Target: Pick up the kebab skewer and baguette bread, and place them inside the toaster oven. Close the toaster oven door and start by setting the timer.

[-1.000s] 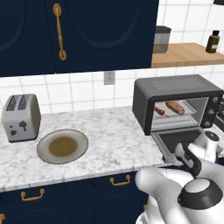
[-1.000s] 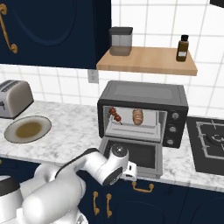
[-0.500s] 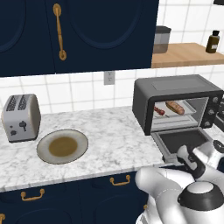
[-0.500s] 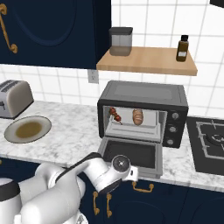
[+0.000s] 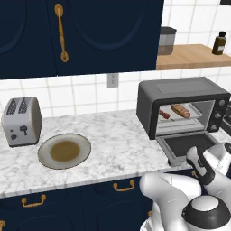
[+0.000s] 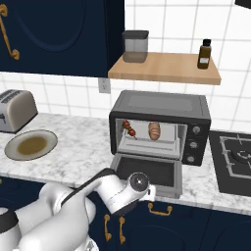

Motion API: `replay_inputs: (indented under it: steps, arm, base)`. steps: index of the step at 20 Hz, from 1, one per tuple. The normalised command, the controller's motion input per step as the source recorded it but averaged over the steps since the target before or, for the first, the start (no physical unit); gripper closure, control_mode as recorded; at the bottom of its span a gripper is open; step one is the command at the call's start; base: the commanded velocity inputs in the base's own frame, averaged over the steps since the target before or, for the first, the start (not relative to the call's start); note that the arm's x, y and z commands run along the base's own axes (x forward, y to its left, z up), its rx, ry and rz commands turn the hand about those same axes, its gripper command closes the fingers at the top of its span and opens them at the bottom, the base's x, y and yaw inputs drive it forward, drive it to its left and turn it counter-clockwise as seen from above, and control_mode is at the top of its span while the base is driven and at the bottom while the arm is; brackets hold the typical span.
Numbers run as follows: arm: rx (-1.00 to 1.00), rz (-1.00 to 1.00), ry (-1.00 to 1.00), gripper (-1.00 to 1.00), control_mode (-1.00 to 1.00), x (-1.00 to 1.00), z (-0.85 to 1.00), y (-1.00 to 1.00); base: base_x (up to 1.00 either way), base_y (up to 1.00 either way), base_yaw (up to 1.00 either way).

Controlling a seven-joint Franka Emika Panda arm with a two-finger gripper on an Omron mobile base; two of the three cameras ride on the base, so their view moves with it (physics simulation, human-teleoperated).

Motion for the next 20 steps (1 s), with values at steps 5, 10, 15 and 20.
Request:
replay_inputs:
  steps: [5,10,15,20]
  arm:
    - [0.00,0.00,-0.13,-1.00,-1.00,0.86,0.71,0.26]
    - [0.00,0.00,-0.23,-1.00,-1.00,0.96,0.64,0.43]
    - [0.00,0.00,-0.21,-1.00,-1.00,1.00,0.46,0.56]
    - [0.00,0.00,-0.22,-1.00,-1.00,1.00,0.36,0.56]
  base:
    - [0.00,0.00,0.00]
    - [0.00,0.00,0.00]
    - [0.00,0.00,0.00]
    - [0.00,0.00,0.00]
